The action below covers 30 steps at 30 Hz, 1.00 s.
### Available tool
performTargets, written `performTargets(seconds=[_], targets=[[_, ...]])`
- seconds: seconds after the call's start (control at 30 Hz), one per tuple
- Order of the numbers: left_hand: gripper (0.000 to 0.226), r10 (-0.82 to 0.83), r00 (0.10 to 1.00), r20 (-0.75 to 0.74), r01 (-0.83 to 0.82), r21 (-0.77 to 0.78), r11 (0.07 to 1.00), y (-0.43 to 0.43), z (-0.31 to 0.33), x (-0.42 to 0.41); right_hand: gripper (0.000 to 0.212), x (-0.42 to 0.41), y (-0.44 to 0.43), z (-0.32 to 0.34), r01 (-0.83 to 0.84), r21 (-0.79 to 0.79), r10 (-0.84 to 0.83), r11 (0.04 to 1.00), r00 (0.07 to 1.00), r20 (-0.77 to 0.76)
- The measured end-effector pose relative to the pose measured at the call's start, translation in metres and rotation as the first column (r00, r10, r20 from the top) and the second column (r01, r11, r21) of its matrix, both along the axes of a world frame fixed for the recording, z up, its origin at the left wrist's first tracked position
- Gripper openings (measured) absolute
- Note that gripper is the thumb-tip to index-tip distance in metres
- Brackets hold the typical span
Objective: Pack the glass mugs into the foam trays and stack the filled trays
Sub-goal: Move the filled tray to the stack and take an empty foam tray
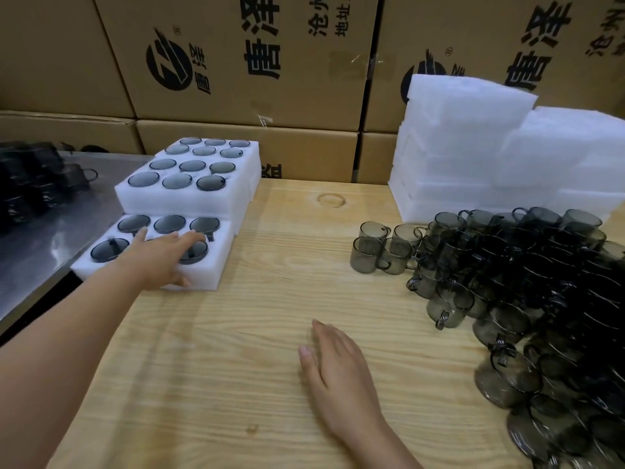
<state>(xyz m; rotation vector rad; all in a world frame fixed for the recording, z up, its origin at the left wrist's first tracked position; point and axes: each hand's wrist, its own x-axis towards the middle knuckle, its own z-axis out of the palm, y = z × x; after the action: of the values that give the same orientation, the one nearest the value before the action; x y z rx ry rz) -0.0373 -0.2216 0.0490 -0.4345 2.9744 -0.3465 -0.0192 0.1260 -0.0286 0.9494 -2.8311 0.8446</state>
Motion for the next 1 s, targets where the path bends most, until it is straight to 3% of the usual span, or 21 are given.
performTargets(seconds=[0.07,0.1,0.13,0.2,0.27,0.4,0.5,0.7,0.87,1.0], targets=[[0.087,0.004,1.000,0.022,0.000,-0.185,0.983,0.026,0.001,0.003,0.055,0.001,0.000,0.001,0.006,0.007,-0.006,1.000,1.000,-0.008],[0.094,-0.046,0.998,-0.045,0.040,-0.123,0.992,0.046,-0.002,0.006,0.055,0.002,-0.001,0.002,0.008,0.013,-0.008,1.000,1.000,-0.013],[0.099,-0.113,0.979,-0.170,0.124,0.056,0.991,0.071,-0.007,0.009,0.055,0.002,-0.001,0.001,0.008,0.016,-0.007,1.000,1.000,-0.018],[0.096,-0.131,0.896,-0.425,0.339,0.463,0.819,0.130,-0.023,0.016,0.054,0.002,-0.002,0.001,0.003,0.005,-0.003,1.000,1.000,-0.019],[0.078,-0.046,0.873,-0.486,0.371,0.600,0.709,0.181,-0.047,0.018,0.049,0.000,-0.001,0.002,0.007,-0.031,-0.008,0.999,1.000,-0.011],[0.059,0.134,0.872,-0.470,0.173,0.553,0.815,0.211,-0.078,0.016,0.036,-0.008,0.000,0.015,-0.012,-0.019,0.012,1.000,1.000,0.010],[0.045,0.122,0.848,-0.516,0.216,0.546,0.810,0.203,-0.082,0.016,0.029,-0.040,-0.002,0.052,0.023,0.049,-0.026,0.999,0.997,0.070],[0.035,0.075,0.820,-0.567,0.255,0.480,0.839,0.203,-0.085,0.015,0.047,-0.186,-0.003,0.174,0.297,-0.272,-0.354,0.915,0.917,-0.186],[0.034,0.076,0.738,-0.671,0.309,0.436,0.845,0.202,-0.084,0.009,0.076,-0.294,0.033,0.242,0.510,-0.076,-0.494,0.857,0.770,-0.403],[0.035,0.053,0.702,-0.710,0.326,0.386,0.863,0.202,-0.085,0.005,0.075,-0.345,0.059,0.266,0.549,0.090,-0.494,0.831,0.802,-0.337]])
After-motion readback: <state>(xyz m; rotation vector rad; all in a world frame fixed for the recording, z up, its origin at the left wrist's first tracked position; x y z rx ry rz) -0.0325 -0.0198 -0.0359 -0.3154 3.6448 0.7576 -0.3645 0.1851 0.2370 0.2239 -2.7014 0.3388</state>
